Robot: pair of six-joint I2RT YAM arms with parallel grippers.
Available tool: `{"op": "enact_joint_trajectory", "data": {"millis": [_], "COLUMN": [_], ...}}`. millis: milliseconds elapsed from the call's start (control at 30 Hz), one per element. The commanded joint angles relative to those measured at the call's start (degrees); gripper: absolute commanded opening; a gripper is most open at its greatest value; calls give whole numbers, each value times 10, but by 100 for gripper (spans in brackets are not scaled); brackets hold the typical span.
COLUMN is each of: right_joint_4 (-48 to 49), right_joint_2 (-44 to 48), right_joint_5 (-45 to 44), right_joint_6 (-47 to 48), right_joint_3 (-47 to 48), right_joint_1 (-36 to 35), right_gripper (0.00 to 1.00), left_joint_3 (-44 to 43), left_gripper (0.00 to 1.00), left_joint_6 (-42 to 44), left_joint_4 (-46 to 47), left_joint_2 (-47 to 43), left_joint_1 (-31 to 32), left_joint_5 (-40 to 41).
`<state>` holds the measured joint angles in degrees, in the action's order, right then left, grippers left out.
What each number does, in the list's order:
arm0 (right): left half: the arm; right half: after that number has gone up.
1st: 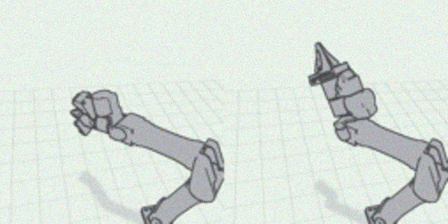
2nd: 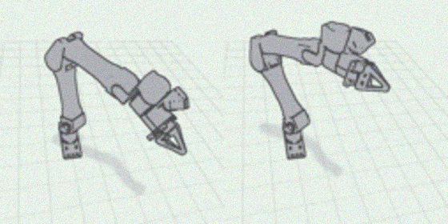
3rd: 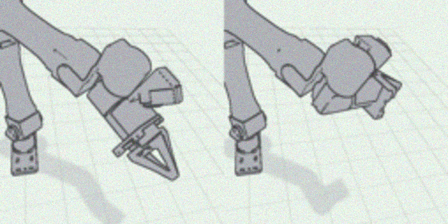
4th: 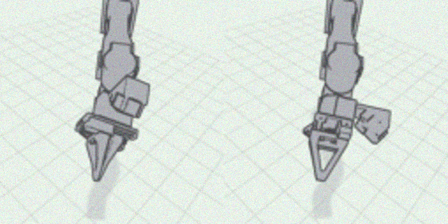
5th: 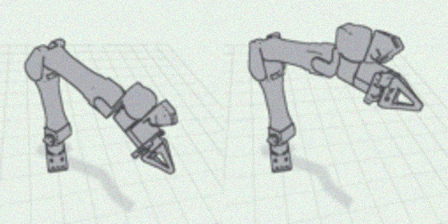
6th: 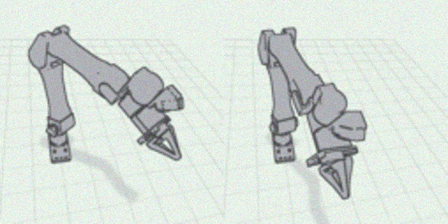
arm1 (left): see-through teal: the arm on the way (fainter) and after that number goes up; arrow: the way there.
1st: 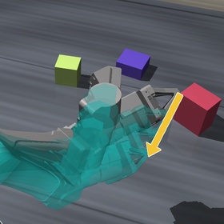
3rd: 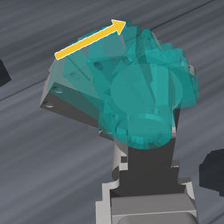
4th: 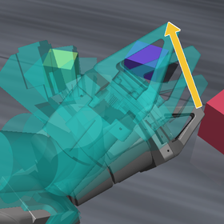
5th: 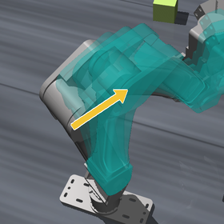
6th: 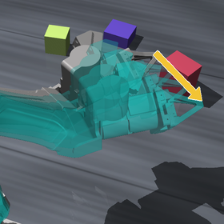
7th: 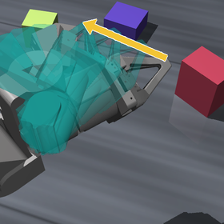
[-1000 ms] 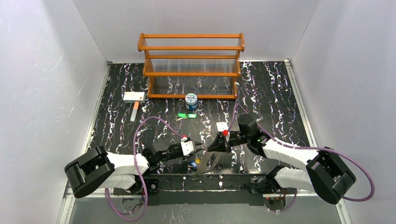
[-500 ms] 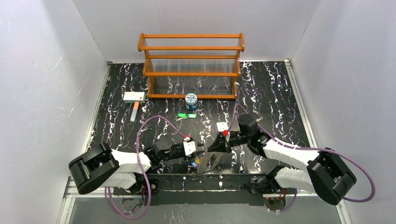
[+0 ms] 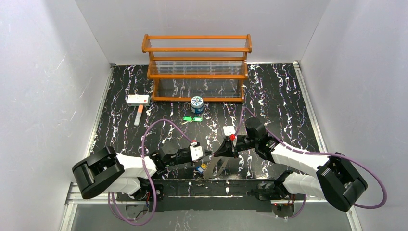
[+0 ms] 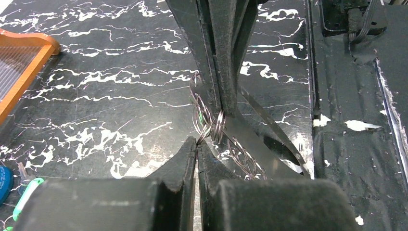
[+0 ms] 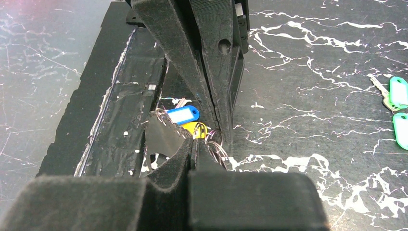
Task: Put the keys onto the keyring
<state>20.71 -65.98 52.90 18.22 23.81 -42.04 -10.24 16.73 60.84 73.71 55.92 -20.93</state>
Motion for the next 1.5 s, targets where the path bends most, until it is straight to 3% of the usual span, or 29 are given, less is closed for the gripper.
{"op": "enact_joint_trajectory", "data": {"millis": [0,500,533,700,833,1000,1167,1467], "right_joint_4": [7,-17,-17,-10,22,91,157,170], "right_joint_2": [18,14,12,3,-6,-22,-32,-43], "right_joint_5": [15,5,1,-9,-33,-44,-39,-27], "right_joint_6": [1,18,18,3,-39,-105,-154,-169], "right_joint_3": [17,28,28,27,17,-7,-27,-25], "right_joint_1": [-3,-5,-5,-5,-5,-5,-4,-5], "right_gripper": [1,1,1,1,1,1,1,1], "left_joint_3": [1,-22,-24,-33,-21,17,45,42], "left_gripper": [0,0,2,33,39,39,37,34], "left_joint_6": [-5,-115,-120,-132,-122,-101,-84,-111], "left_joint_4": [12,0,-6,-50,-70,-73,-75,-75], "left_joint_2": [-20,-68,-69,-81,-116,-167,-209,-169], "left_joint_1": [3,3,2,3,3,3,3,3], "left_joint_5": [27,102,109,156,165,137,55,-43]}}
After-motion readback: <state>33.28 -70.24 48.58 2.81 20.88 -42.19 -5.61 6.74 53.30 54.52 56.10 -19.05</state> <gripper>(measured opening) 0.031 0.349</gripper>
